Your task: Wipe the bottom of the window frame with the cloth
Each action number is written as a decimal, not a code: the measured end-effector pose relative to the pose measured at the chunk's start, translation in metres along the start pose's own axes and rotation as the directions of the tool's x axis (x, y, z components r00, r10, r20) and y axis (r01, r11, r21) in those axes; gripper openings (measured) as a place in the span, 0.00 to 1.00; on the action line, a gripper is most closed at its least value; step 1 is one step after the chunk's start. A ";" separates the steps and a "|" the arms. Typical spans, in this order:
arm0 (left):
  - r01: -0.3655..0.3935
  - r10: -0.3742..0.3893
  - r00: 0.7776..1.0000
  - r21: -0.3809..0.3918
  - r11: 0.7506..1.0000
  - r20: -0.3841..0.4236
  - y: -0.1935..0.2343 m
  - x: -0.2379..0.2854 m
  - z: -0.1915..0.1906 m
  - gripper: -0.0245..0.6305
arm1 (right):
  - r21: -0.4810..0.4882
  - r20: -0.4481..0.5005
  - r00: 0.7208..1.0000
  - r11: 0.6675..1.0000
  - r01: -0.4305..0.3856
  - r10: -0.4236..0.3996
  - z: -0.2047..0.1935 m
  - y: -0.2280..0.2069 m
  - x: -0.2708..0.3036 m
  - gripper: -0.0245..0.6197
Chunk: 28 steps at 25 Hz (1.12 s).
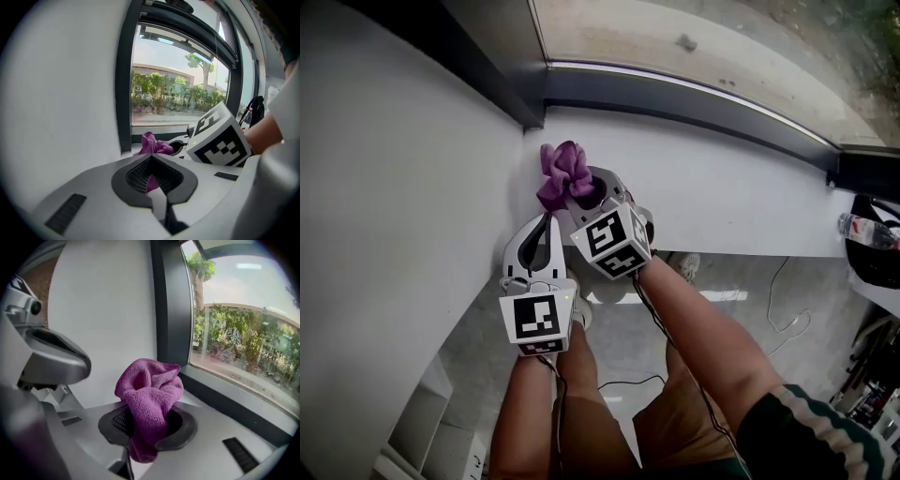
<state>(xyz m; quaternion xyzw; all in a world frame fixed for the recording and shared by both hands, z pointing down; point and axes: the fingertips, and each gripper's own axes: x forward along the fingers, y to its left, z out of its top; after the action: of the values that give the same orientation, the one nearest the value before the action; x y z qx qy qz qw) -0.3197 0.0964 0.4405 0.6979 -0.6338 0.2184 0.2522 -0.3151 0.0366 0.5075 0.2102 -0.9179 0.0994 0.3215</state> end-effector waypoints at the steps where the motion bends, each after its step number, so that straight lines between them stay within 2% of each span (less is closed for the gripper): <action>1: -0.002 0.002 1.000 0.002 1.000 0.009 -0.001 -0.002 0.008 0.05 | -0.006 0.026 1.000 1.000 -0.008 0.008 0.012 0.001 -0.008 0.19; 4: -0.011 0.010 0.998 0.025 1.000 0.054 -0.006 -0.014 0.040 0.05 | -0.004 0.088 0.996 1.000 -0.016 0.016 0.045 -0.004 -0.038 0.19; 7: -0.017 0.013 0.995 0.038 0.999 0.097 -0.014 -0.030 0.072 0.05 | 0.045 0.127 0.992 0.999 -0.025 0.019 0.066 -0.011 -0.077 0.19; 14: -0.002 -0.008 0.977 0.045 0.999 0.213 -0.050 -0.076 0.156 0.05 | 0.102 0.215 0.976 0.994 -0.046 0.023 0.121 -0.021 -0.196 0.19; 19: 0.037 -0.053 0.973 0.074 0.997 0.226 -0.091 -0.134 0.216 0.05 | 0.087 0.258 0.966 0.996 -0.031 0.007 0.170 -0.016 -0.303 0.19; 22: 0.054 -0.084 0.968 0.131 0.990 0.237 -0.111 -0.157 0.252 0.05 | 0.067 0.306 0.951 0.998 0.009 -0.029 0.204 -0.025 -0.352 0.19; 24: 0.066 -0.114 0.957 0.183 0.981 0.268 -0.129 -0.170 0.278 0.05 | 0.072 0.332 0.941 0.996 0.046 -0.068 0.221 -0.036 -0.384 0.19; 28: 0.109 -0.194 0.944 0.302 0.947 0.268 -0.168 -0.209 0.311 0.05 | 0.102 0.386 0.914 0.990 0.093 -0.126 0.244 -0.042 -0.448 0.19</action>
<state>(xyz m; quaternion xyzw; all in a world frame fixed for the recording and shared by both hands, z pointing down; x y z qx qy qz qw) -0.1786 0.0742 0.0557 0.7985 -0.5702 0.1803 0.0687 -0.1143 0.0658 0.0380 0.2898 -0.9455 0.0746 0.1280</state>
